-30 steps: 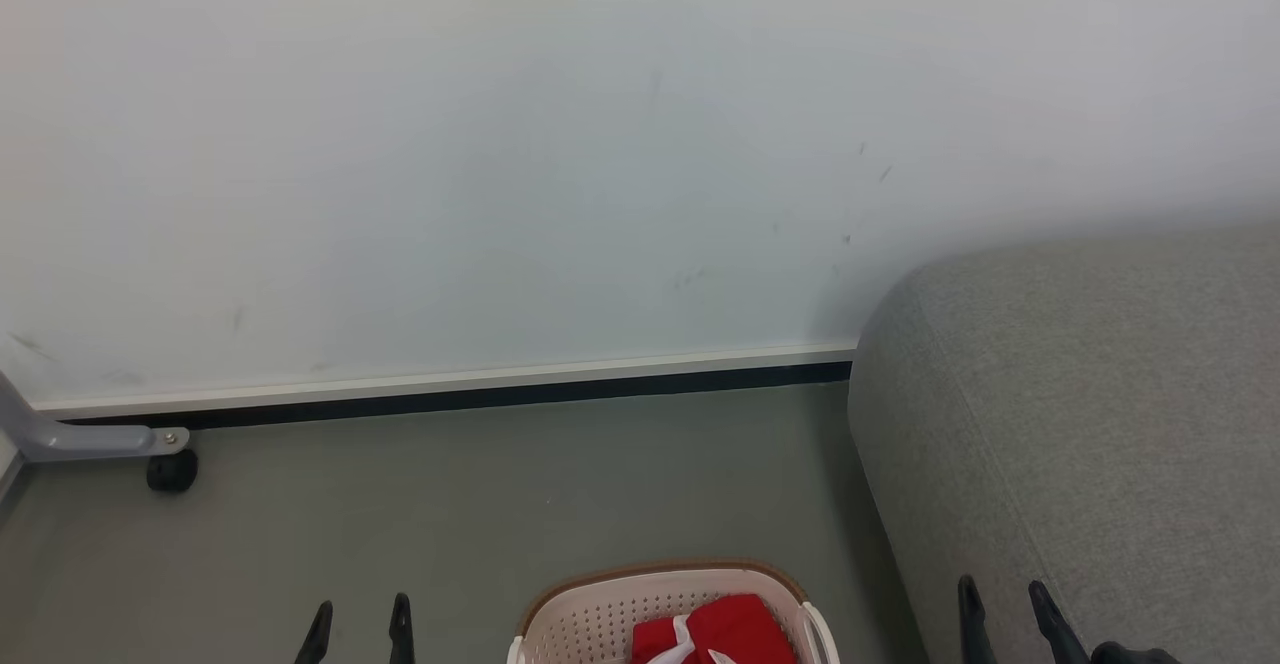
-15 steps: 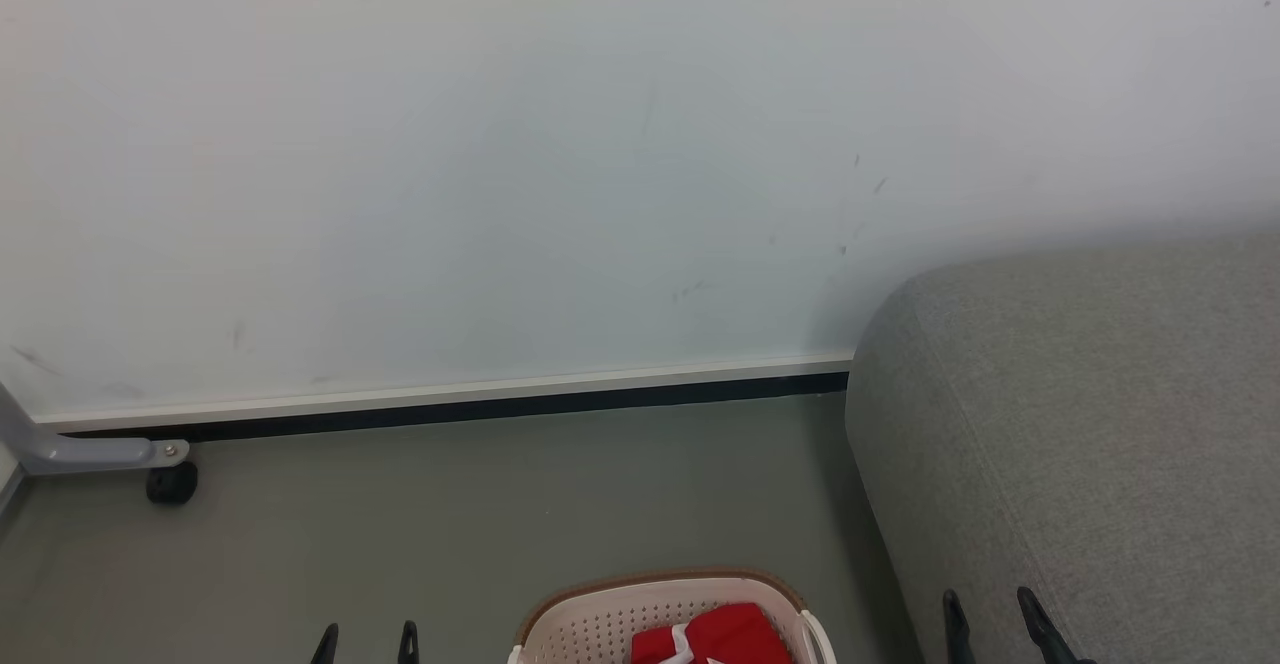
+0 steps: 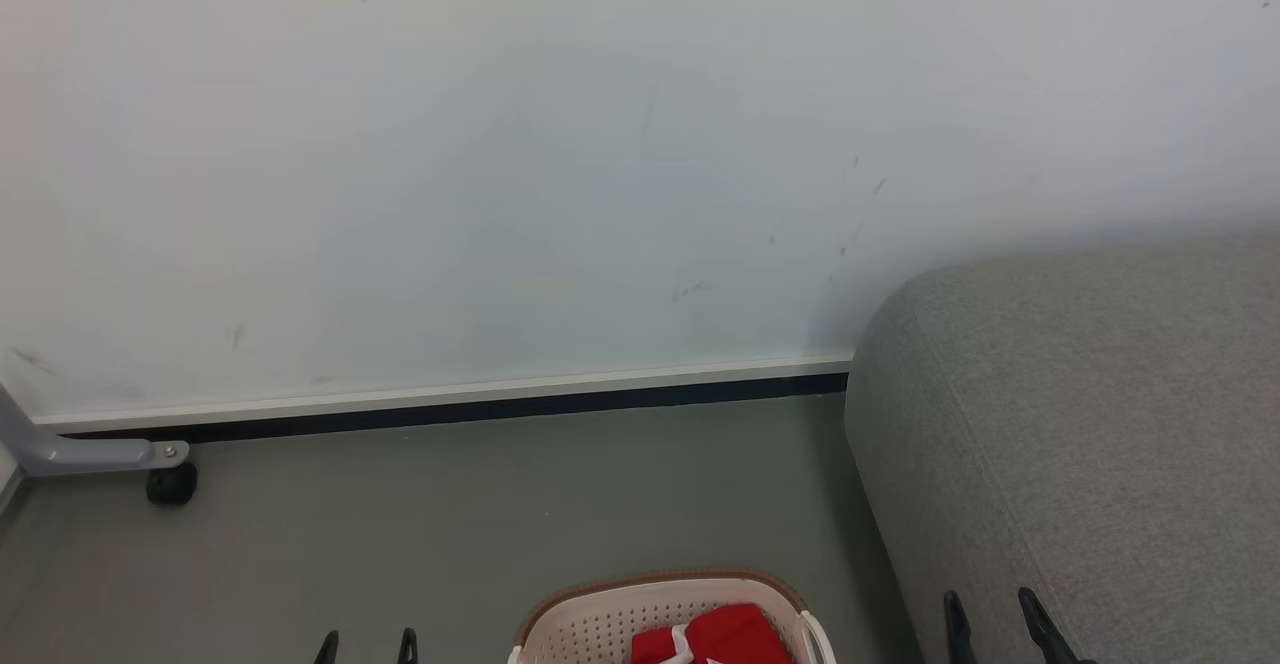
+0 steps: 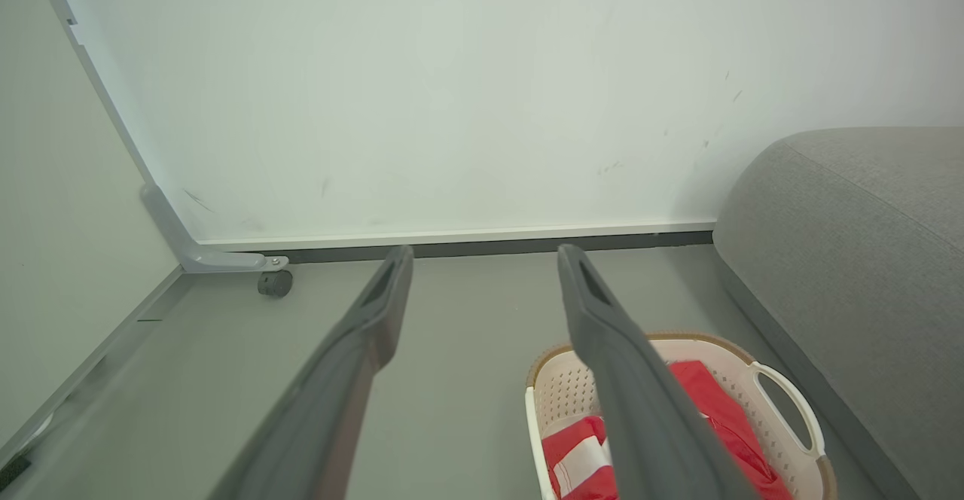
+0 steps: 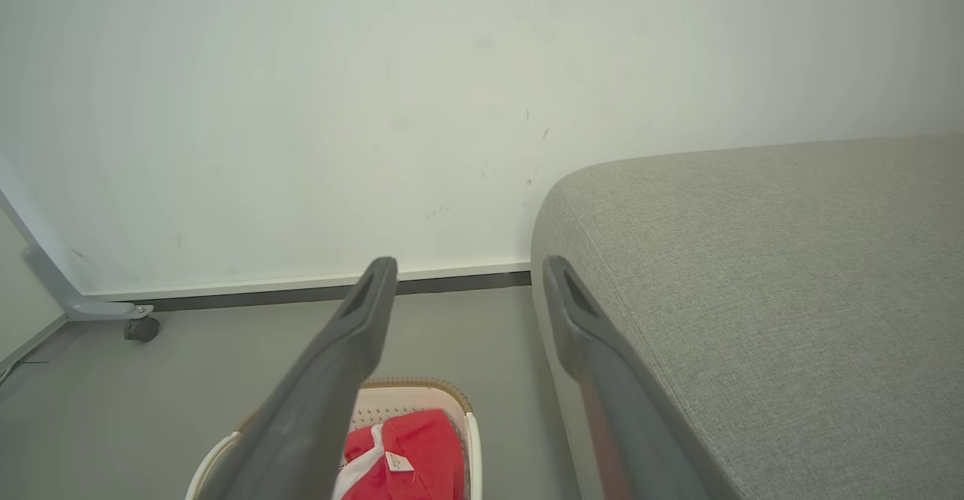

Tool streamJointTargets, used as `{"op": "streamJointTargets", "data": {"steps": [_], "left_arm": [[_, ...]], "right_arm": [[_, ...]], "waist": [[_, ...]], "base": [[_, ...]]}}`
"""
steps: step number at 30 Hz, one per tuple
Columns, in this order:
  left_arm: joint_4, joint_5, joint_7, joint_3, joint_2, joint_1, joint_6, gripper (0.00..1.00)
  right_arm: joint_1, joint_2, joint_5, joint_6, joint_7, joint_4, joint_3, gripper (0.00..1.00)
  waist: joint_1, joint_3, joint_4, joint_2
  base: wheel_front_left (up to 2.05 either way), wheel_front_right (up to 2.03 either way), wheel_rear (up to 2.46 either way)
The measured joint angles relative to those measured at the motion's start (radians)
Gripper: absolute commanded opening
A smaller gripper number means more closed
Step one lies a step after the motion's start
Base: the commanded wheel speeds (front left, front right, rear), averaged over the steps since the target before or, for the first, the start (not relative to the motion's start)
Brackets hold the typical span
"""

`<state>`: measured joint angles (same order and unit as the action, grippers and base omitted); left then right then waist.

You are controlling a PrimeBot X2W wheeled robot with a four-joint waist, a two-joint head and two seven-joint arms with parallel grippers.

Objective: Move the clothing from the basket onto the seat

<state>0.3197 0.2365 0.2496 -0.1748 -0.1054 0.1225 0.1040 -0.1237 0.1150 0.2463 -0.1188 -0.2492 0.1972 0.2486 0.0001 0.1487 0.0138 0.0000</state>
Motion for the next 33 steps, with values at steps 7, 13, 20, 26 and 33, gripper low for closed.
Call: {"op": "streamJointTargets", "data": {"steps": [7, 13, 20, 26, 33], "left_arm": [[0.004, 0.0, 0.0, 0.001, 0.0, 0.0, -0.007, 1.0], [0.004, 0.0, 0.0, 0.004, 0.0, 0.0, -0.008, 1.0], [-0.003, 0.0, 0.0, 0.009, 0.0, 0.0, -0.008, 1.0], [-0.015, -0.002, 0.0, 0.012, -0.001, -0.011, -0.009, 1.0], [-0.031, -0.014, 0.0, 0.002, -0.007, -0.054, -0.026, 1.0]], "right_arm": [[-0.005, 0.0, 0.0, 0.0, 0.0, 0.001, -0.002, 1.0], [-0.01, 0.0, 0.0, 0.0, 0.0, 0.001, -0.005, 1.0], [-0.011, 0.0, 0.0, 0.0, 0.0, -0.006, -0.006, 1.0], [-0.01, 0.0, 0.0, 0.0, 0.0, -0.021, -0.006, 1.0], [0.005, 0.002, -0.001, 0.0, 0.0, -0.049, -0.02, 1.0]], "waist": [[0.0, 0.0, 0.0, 0.0], [0.0, -0.003, 0.0, 0.0], [0.0, -0.02, 0.001, 0.0], [0.0, -0.048, 0.005, 0.0], [0.0, -0.103, 0.012, 0.0]], "base": [[0.0, 0.0, 0.0], [0.0, 0.0, 0.0], [0.0, 0.0, 0.0], [0.0, 0.0, 0.0], [0.0, 0.0, 0.0]]}}
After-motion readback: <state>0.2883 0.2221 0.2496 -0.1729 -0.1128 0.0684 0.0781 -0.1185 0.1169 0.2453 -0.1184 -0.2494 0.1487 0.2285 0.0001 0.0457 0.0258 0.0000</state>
